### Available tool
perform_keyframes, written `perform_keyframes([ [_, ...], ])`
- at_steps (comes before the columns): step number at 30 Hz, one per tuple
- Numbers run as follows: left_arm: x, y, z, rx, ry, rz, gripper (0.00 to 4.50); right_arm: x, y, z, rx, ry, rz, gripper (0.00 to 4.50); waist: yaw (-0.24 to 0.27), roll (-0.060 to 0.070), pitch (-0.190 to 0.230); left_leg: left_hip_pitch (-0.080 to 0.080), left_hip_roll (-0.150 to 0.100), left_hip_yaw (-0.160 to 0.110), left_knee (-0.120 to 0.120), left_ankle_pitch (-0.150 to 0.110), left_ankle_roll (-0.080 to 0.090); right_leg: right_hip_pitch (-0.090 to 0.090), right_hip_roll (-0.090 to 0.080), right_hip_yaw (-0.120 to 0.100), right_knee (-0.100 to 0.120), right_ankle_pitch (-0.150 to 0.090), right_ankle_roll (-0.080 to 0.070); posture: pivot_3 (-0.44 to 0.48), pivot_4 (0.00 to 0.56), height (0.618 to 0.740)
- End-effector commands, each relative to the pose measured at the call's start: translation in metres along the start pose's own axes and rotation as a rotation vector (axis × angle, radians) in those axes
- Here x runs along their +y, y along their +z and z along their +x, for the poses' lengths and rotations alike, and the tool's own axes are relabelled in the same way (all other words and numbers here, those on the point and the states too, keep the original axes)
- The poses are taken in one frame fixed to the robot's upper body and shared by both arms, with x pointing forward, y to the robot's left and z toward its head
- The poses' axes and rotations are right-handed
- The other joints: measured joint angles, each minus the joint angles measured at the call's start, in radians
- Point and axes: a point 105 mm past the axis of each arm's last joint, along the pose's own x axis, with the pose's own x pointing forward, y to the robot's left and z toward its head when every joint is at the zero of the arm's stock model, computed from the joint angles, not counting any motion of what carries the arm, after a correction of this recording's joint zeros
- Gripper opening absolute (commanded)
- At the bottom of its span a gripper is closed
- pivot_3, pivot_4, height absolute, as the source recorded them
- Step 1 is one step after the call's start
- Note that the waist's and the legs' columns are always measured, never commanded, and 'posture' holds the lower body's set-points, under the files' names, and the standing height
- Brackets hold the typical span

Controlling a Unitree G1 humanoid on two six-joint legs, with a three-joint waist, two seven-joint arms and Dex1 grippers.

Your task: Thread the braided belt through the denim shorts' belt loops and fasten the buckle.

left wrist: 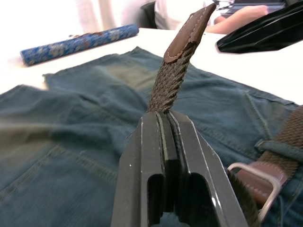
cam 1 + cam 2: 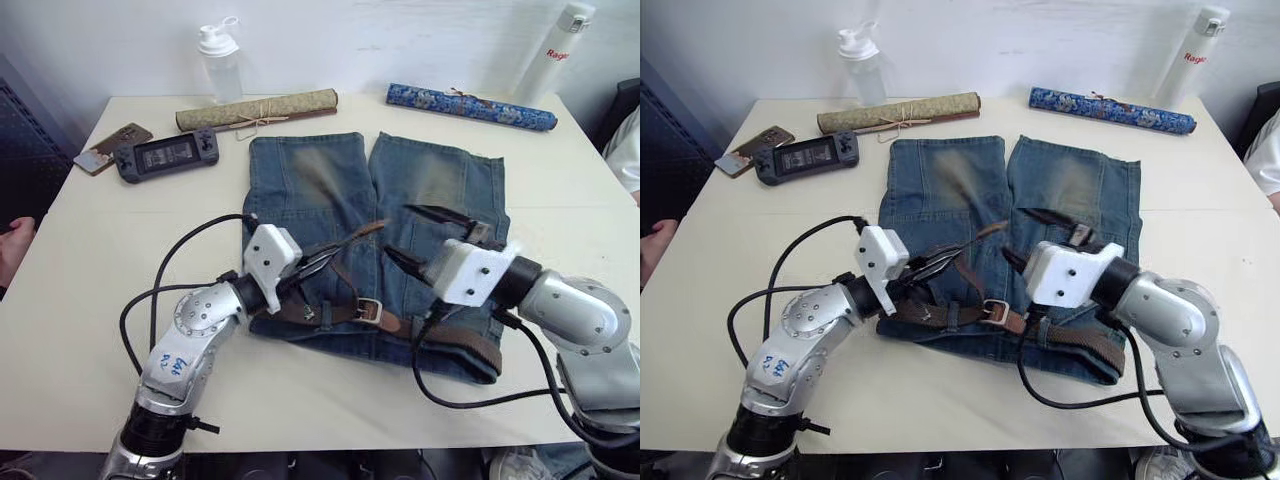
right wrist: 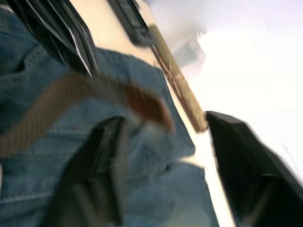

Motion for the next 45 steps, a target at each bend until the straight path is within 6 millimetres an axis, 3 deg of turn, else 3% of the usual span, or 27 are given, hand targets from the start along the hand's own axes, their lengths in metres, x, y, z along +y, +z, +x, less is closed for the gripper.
perform_keyframes([
  [1,0.020,0.011,-0.017,-0.037,0.092,-0.059,0.00,0.017,0.013,-0.015,-0.030,0.053,0.082,4.44,-0.002,0.000,0.000,0.000,0.000,0.000,0.000,0.000,0.000,0.000,0.000,0.000,0.000,0.000,0.000,0.000,0.150,0.717],
  [6,0.028,0.026,-0.016,-0.076,0.088,-0.107,0.00,0.061,0.015,-0.014,-0.013,0.134,0.176,4.44,-0.002,-0.002,-0.001,0.001,0.000,0.000,0.001,0.000,0.000,0.000,0.000,0.000,0.000,0.000,0.000,0.000,0.150,0.717],
  [12,0.021,0.057,-0.006,-0.156,-0.021,-0.130,0.00,0.090,-0.007,-0.007,0.072,0.112,0.200,4.44,-0.002,-0.003,-0.002,0.001,-0.001,0.000,0.002,0.000,0.000,0.000,0.000,0.002,0.000,-0.001,0.001,0.000,0.150,0.717],
  [17,0.021,0.061,-0.006,-0.157,-0.032,-0.141,0.00,0.106,-0.018,-0.005,0.116,0.126,0.169,4.44,-0.003,-0.004,-0.002,0.001,-0.001,0.001,0.002,0.000,-0.001,0.000,0.000,0.002,0.001,-0.001,0.001,0.000,0.150,0.717],
  [29,0.023,0.061,-0.008,-0.154,-0.020,-0.151,0.00,0.104,-0.040,0.003,0.217,-0.052,0.200,4.44,-0.003,-0.004,-0.003,0.001,-0.001,0.001,0.002,0.000,-0.001,-0.001,0.001,0.002,0.001,-0.001,0.002,0.000,0.150,0.717],
  [35,0.022,0.055,-0.010,-0.136,-0.023,-0.158,0.00,0.103,-0.038,0.007,0.211,-0.097,0.232,4.44,-0.004,-0.004,-0.003,0.001,-0.001,0.001,0.002,0.000,-0.001,-0.001,0.001,0.003,0.002,-0.002,0.002,0.000,0.150,0.717],
  [37,0.022,0.053,-0.010,-0.129,-0.021,-0.159,0.00,0.104,-0.037,0.009,0.209,-0.105,0.240,3.91,-0.004,-0.004,-0.003,0.001,-0.001,0.001,0.002,0.000,-0.002,-0.001,0.001,0.003,0.002,-0.002,0.002,0.000,0.150,0.717],
  [45,0.018,0.037,-0.013,-0.069,-0.033,-0.137,0.00,0.099,-0.038,0.012,0.233,-0.136,0.296,0.21,-0.005,-0.004,-0.003,0.001,-0.001,0.001,0.002,0.000,-0.002,-0.001,0.001,0.004,0.002,-0.002,0.002,0.000,0.150,0.717],
])
